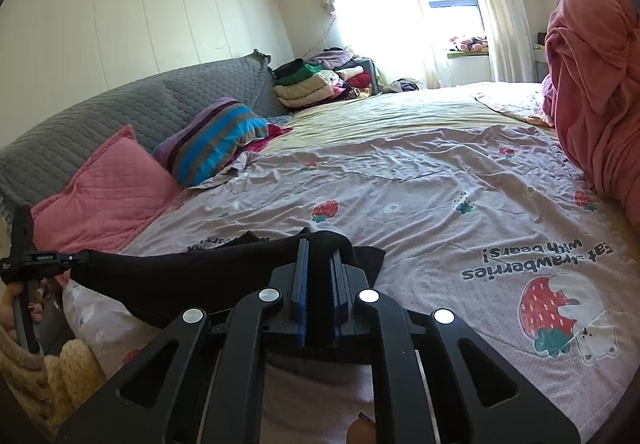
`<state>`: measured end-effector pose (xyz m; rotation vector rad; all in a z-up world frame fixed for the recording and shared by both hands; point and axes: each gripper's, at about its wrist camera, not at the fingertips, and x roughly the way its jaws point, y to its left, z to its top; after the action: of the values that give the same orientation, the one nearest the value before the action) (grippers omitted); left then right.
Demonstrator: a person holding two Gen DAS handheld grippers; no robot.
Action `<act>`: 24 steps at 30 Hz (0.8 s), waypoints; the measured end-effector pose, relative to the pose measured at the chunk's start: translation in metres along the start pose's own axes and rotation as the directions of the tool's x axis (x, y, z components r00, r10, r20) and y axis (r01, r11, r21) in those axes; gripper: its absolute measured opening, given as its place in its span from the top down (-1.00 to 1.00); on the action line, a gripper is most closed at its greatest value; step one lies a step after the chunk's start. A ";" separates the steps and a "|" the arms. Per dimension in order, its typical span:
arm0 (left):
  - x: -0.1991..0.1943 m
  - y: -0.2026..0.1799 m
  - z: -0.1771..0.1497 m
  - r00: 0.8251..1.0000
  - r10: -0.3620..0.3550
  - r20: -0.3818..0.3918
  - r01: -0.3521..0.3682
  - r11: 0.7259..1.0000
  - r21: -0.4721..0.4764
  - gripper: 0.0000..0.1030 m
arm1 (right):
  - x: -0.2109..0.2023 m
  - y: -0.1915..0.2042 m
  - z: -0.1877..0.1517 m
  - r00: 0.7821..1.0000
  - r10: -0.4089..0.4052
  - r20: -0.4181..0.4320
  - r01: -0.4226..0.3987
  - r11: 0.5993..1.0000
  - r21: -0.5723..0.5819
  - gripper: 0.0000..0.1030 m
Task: Fold small clothes
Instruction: 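Lift the hem with both grippers and carry it over toward the collar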
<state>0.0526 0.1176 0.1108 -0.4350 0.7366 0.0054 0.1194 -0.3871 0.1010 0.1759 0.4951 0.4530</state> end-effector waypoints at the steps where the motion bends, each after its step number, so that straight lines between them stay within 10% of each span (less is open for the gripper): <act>1: 0.001 -0.001 0.003 1.000 0.001 0.004 -0.001 1.000 0.002 0.96 | 0.003 -0.002 0.001 1.000 -0.005 -0.003 0.005 1.000 0.006 0.85; 24: 0.075 -0.012 0.044 0.994 0.105 -0.006 -0.104 0.990 0.094 0.95 | 0.101 -0.023 0.016 0.989 -0.111 -0.095 0.116 0.992 0.050 0.85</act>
<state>0.1391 0.1124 0.0953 -0.3070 0.7663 0.0665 0.2153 -0.3618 0.0660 0.1793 0.6056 0.3375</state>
